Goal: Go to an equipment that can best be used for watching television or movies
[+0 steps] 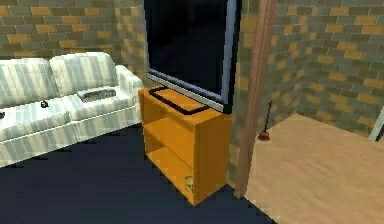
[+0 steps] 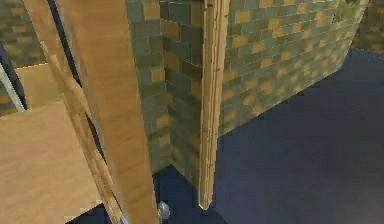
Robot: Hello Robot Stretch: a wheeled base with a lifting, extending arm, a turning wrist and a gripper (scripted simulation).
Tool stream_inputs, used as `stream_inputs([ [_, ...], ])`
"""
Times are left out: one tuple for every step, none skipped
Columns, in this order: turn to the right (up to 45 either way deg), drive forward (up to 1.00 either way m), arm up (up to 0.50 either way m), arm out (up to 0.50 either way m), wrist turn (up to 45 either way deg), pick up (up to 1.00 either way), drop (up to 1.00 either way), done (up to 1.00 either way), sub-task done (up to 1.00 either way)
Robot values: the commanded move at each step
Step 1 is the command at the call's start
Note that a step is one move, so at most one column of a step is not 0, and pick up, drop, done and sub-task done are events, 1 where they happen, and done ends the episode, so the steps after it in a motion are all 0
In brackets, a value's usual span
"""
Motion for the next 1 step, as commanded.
stream_inputs([
  [0.0, 0.50, 0.00, 0.00, 0.0, 0.00, 0.00, 0.00, 0.00],
])
